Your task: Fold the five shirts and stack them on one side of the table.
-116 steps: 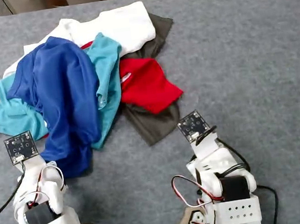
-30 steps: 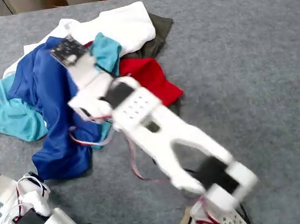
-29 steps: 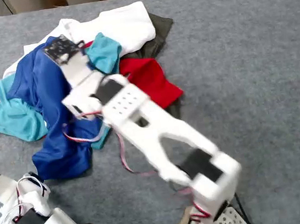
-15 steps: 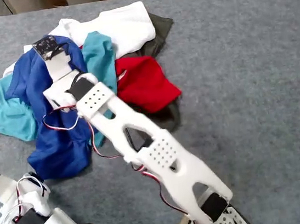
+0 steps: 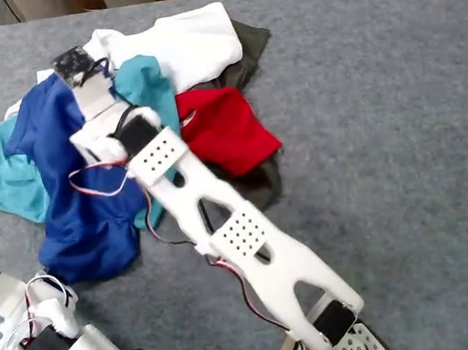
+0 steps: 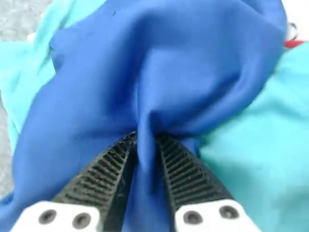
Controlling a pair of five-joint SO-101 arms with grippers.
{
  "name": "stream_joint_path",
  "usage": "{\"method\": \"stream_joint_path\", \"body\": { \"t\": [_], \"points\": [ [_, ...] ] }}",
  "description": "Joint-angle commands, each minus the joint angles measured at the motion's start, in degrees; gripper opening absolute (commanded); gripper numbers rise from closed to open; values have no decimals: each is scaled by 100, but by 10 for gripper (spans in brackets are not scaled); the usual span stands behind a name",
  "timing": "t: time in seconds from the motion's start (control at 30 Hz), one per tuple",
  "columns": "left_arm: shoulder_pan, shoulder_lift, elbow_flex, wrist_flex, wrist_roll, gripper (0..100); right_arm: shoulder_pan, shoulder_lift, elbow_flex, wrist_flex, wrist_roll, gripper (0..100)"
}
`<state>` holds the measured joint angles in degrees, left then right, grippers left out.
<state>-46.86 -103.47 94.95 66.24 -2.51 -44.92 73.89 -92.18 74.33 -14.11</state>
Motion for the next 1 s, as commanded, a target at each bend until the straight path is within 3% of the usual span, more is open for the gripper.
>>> {"method": "stream_joint_path", "body": {
  "t": [0.0, 0.23, 0.5, 0.67, 0.97],
  "points": [
    [-44, -48, -158, -97, -26, 164, 321, -1086, -330, 53, 176, 37],
    [-44, -48, -158, -97, -26, 164, 769, -2237, -330, 501, 185, 36],
    [-35, -48, -158, -88, -44, 164, 1552, -3204, -338, 800, 738, 34],
    [-35, -48, -158, -88, -53, 164, 2615, -4136, -330, 835, 1116, 34],
    [0, -22, -158, -53, -62, 164, 5270, -5156, -321, 1143, 1618, 34]
  ]
}}
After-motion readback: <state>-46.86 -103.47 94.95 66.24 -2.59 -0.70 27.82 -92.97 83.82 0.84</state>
